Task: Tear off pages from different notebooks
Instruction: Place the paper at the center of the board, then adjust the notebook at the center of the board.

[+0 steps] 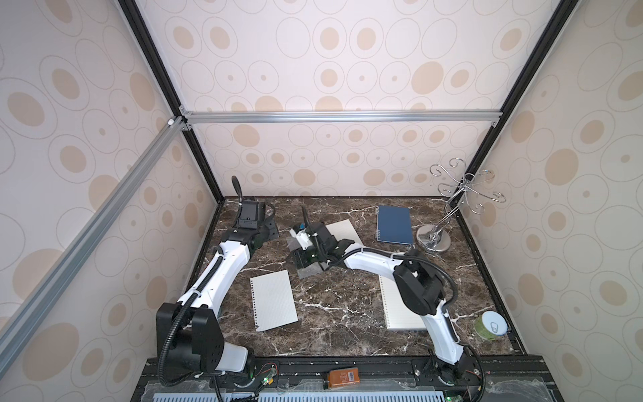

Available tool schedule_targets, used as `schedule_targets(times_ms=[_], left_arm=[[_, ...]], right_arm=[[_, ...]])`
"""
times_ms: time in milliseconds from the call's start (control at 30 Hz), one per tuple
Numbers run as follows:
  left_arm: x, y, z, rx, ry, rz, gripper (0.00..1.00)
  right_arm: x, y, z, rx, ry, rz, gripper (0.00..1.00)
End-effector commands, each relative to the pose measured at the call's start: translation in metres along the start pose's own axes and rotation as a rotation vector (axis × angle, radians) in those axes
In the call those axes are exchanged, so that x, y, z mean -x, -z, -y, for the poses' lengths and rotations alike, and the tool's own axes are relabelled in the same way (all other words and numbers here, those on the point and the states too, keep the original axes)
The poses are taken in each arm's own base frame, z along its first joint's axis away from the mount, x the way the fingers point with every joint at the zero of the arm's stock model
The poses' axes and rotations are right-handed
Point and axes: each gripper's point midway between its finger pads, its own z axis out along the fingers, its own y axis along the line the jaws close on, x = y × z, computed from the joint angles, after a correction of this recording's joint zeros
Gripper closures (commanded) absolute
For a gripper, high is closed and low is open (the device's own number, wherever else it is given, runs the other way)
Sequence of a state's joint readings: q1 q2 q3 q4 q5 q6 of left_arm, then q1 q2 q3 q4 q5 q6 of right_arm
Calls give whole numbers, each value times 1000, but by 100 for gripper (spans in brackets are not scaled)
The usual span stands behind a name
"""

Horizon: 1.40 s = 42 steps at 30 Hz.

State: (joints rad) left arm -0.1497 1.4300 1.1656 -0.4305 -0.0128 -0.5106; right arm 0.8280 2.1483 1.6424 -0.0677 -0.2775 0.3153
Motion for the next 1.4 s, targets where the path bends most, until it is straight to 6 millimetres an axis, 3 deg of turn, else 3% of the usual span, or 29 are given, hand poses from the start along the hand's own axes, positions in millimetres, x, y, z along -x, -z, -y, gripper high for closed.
schedule_targets(times_ms=[0, 133, 333, 600, 933, 1367], left_arm=[[-20, -19, 12, -54, 26, -56, 46], [-48, -42, 30, -113, 32, -126, 45], [-80, -67, 45, -126, 20, -202, 44], [-112, -90, 58, -182, 36, -287, 43], [-129, -109, 58, -167, 34, -338, 40], [-141, -125, 48, -98, 0, -372, 39]], right_arm=[[0, 34, 50, -202, 49, -22, 35], [-10, 58, 96, -418, 145, -103, 32], [-28, 67, 143, -570, 168, -199, 32], [-44, 72, 198, -518, -33, -296, 31], [-66, 66, 218, -430, -157, -351, 30], [-95, 62, 222, -393, -236, -386, 31]])
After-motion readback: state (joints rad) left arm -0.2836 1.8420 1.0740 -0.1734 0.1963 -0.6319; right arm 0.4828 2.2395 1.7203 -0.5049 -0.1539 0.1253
